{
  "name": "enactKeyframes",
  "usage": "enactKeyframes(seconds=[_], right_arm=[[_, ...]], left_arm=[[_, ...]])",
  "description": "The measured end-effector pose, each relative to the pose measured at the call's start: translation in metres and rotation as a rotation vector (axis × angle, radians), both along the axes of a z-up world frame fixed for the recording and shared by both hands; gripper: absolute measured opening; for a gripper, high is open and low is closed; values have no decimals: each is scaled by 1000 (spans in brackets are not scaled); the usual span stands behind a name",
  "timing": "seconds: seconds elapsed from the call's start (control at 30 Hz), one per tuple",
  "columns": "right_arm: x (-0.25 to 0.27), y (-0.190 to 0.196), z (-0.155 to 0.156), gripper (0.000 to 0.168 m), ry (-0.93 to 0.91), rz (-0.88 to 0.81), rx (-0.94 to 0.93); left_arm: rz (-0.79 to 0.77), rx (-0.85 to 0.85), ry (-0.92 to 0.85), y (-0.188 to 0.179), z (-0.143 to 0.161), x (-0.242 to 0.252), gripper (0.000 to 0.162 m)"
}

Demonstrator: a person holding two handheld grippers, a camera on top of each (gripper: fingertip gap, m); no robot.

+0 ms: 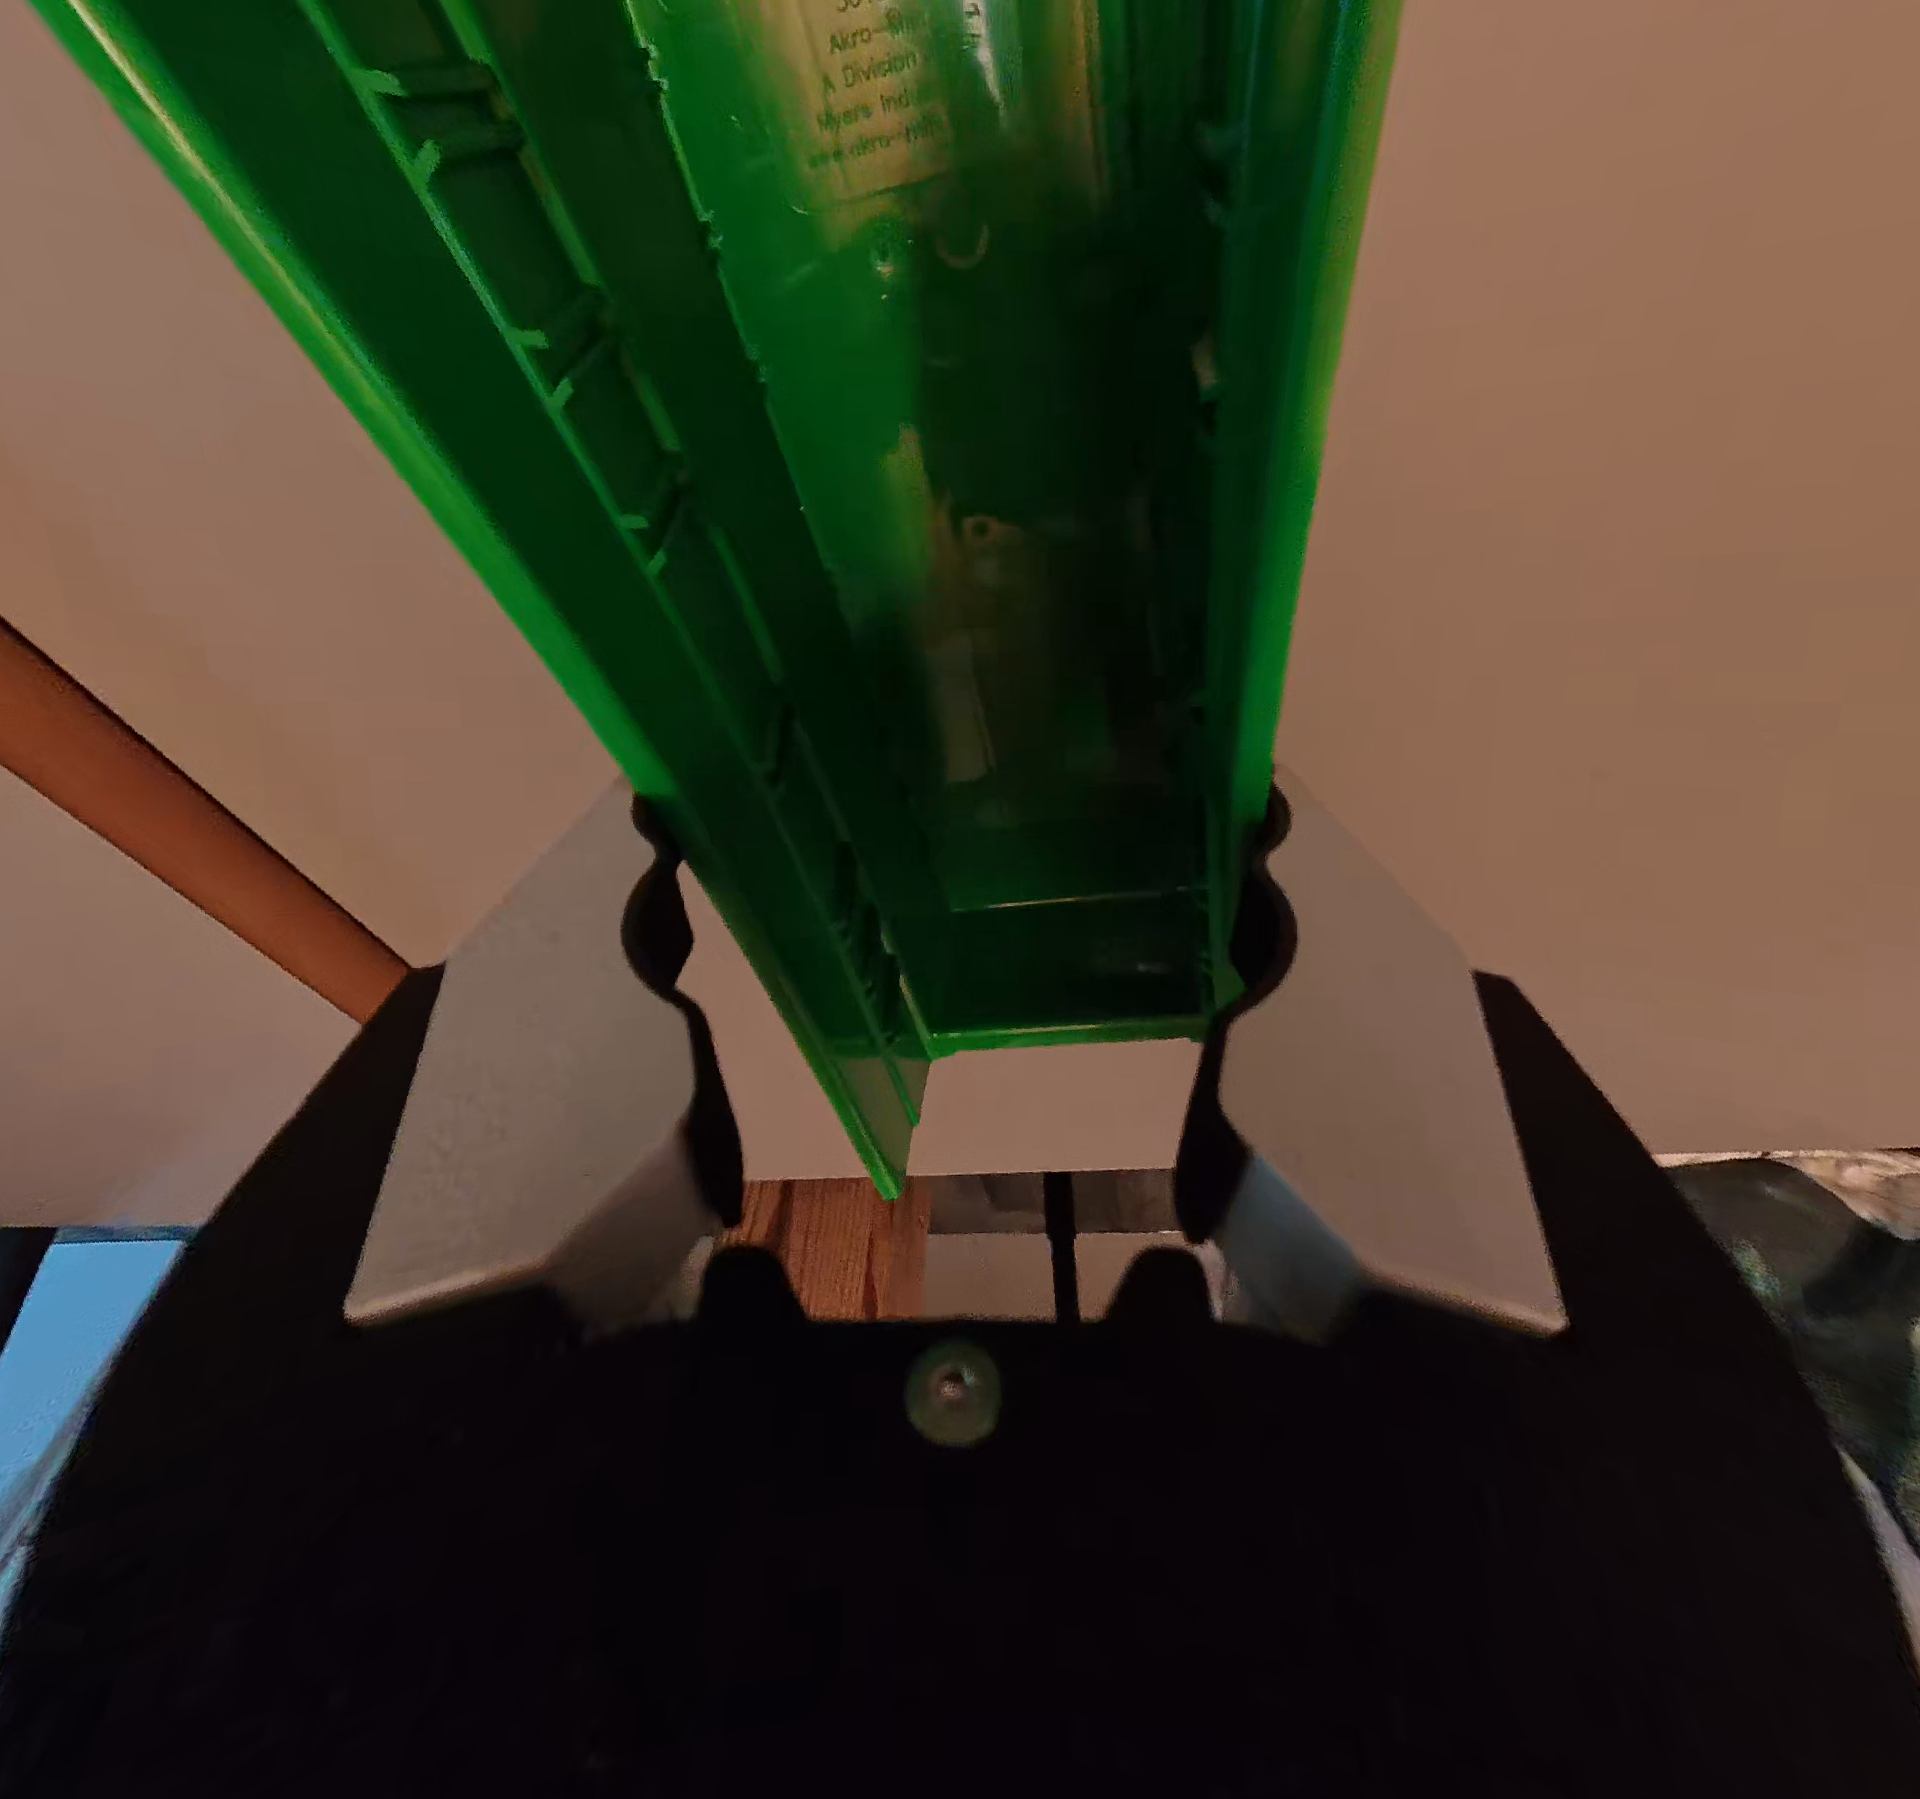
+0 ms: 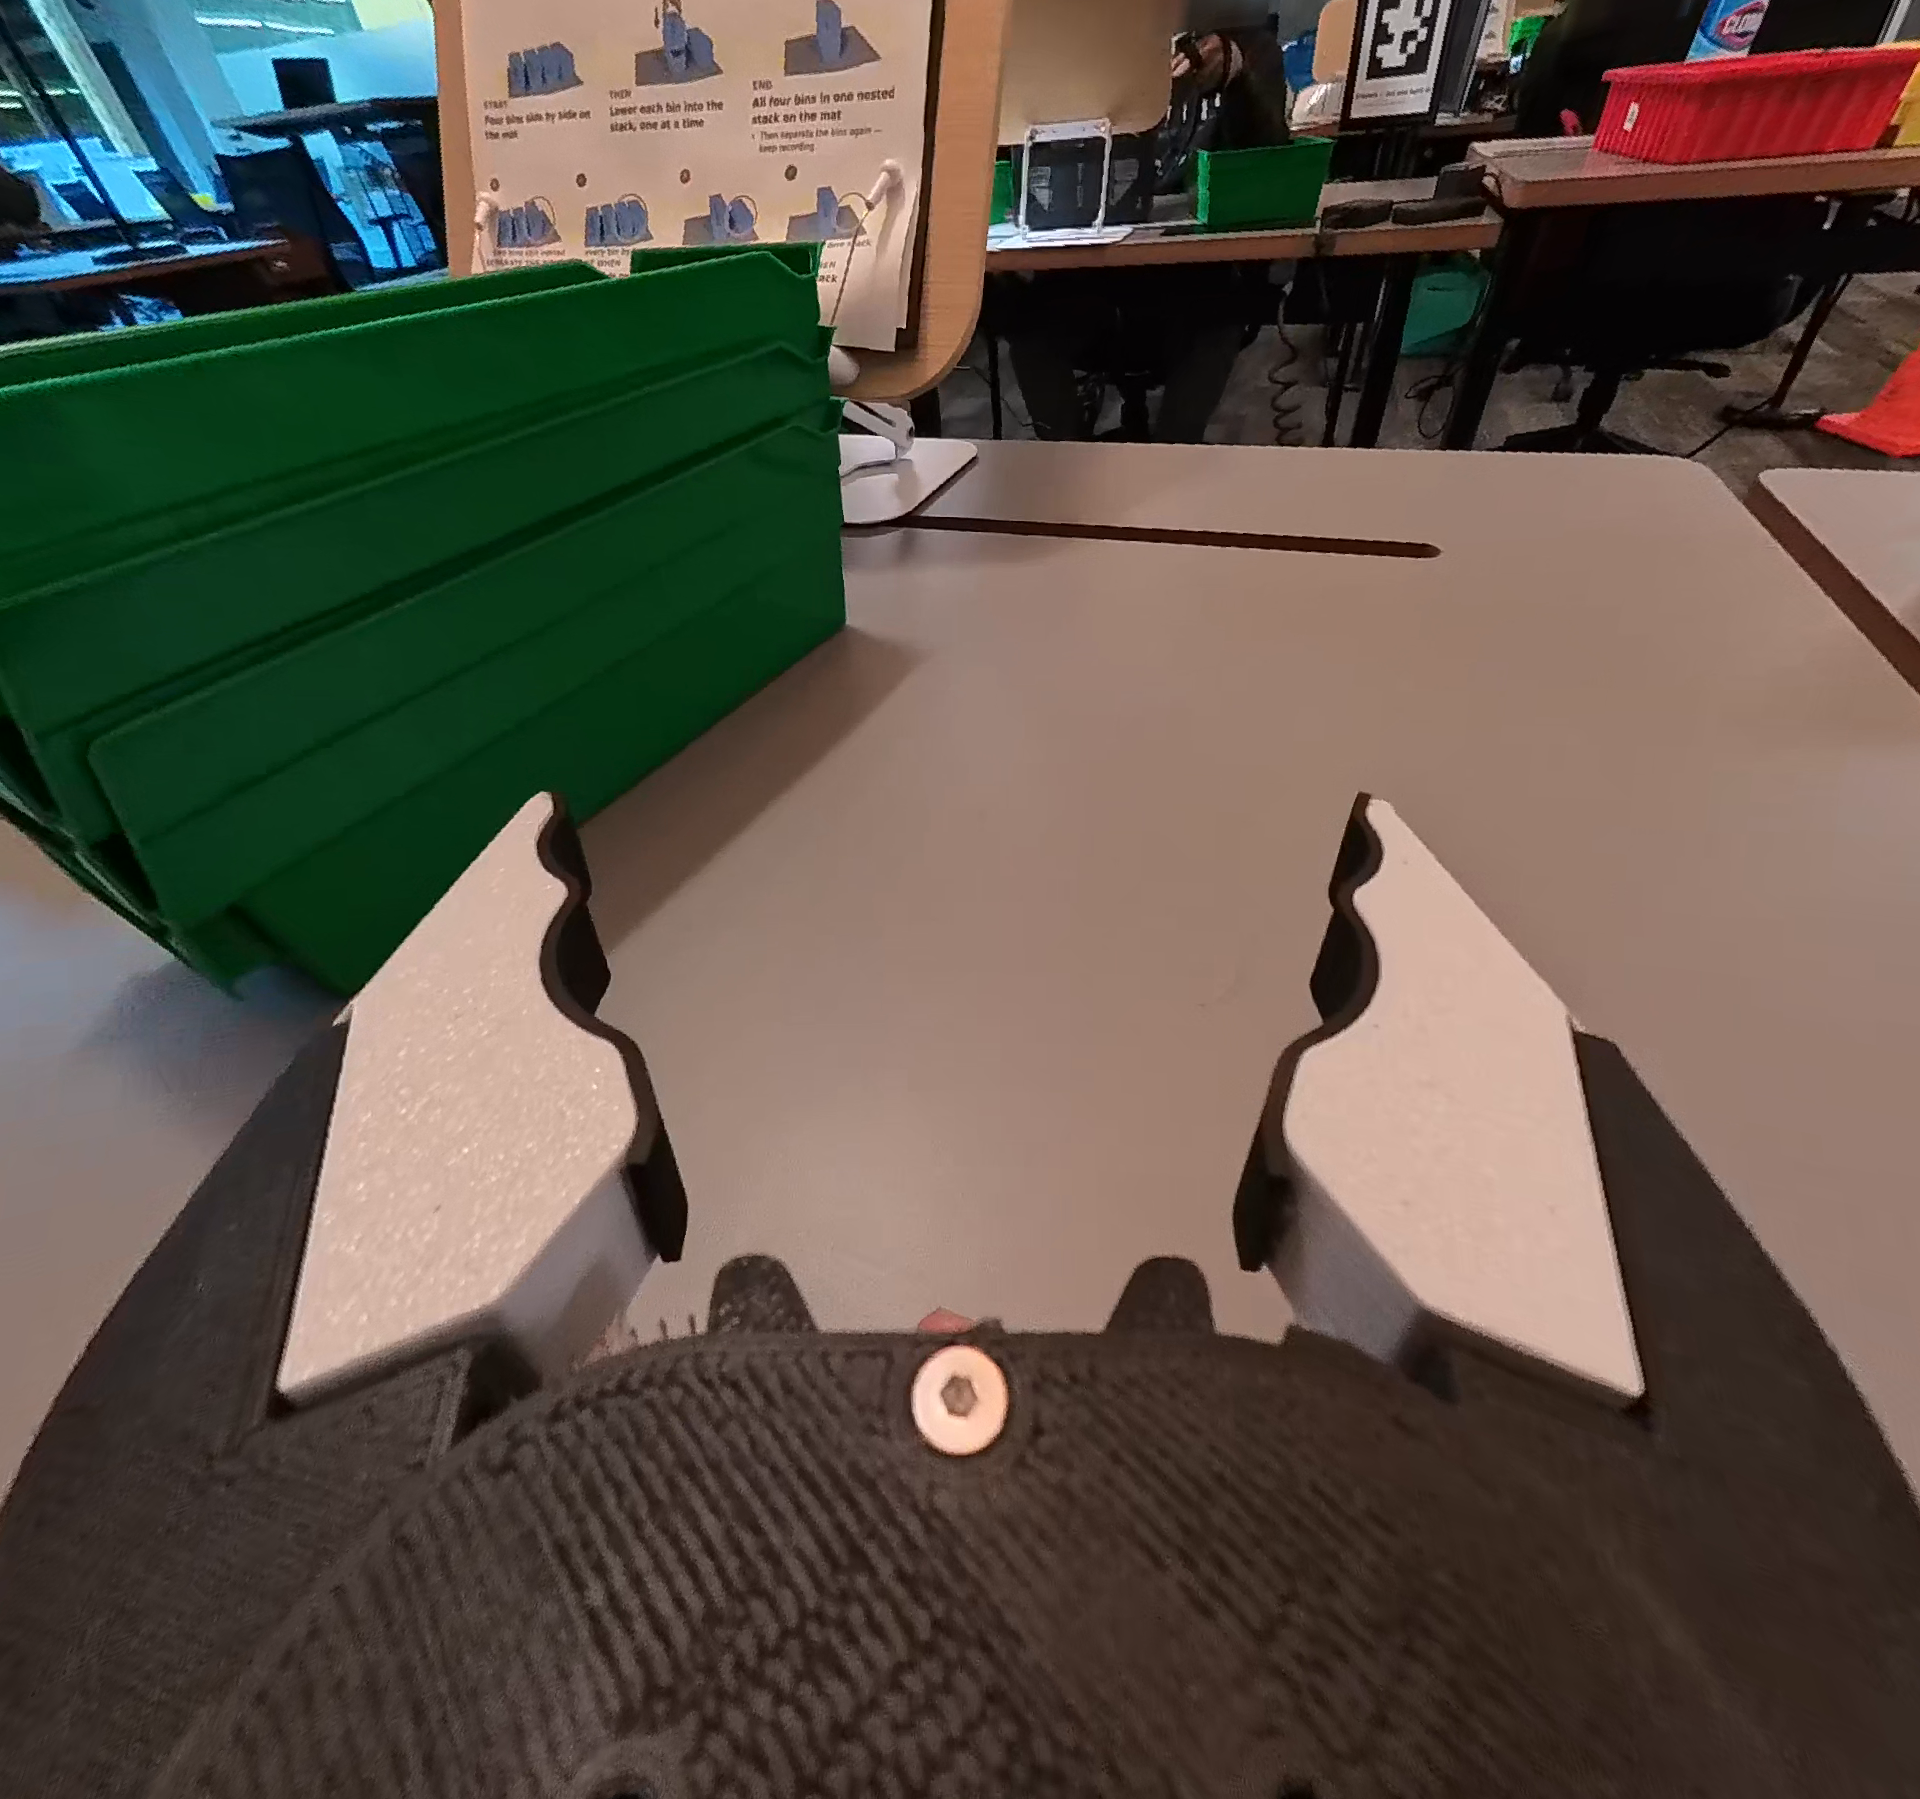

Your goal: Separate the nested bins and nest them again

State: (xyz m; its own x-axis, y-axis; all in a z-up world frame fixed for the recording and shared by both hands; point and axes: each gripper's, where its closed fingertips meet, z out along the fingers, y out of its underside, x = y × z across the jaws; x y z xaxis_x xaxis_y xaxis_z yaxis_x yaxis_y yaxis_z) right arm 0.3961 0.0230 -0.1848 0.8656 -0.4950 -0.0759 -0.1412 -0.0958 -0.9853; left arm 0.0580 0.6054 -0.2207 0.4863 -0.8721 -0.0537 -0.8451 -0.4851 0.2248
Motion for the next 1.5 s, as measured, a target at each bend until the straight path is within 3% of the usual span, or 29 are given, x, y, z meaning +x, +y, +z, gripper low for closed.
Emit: enactKeyframes(seconds=[0.13,0.2,0.37,0.47,0.57,0.6,0.67,0.77,0.87,0.97,1.13,1.5], right_arm=[[0,0,-2,139,-7,1,-15],[0,-2,-4,140,-19,-2,-44],[1,-6,0,142,-34,-9,-44],[-1,-5,4,142,-25,8,-16],[-1,-7,5,143,-19,12,-5],[-1,-8,6,144,-15,15,3],[-1,-10,8,145,1,15,21],[-1,-13,13,146,6,19,43],[-2,-15,20,146,0,21,59],[-3,-17,24,147,-12,15,64],[-5,-18,31,148,-22,20,76],[-2,-18,28,147,-6,19,84]], left_arm=[[31,31,-26,-2,-2,1,121],[109,84,32,-1,7,-4,118],[65,353,-50,3,88,36,97],[27,351,-261,-44,136,97,97],[-73,252,-419,-120,166,157,111],[-109,214,-460,-147,171,175,117],[-149,116,-536,-206,177,207,149],[-190,76,-556,-276,170,237,156],[-241,163,-486,-314,147,253,157],[-284,144,-415,-349,120,264,156],[-279,202,-304,-356,88,273,125],[-251,128,-245,-356,55,278,130]])
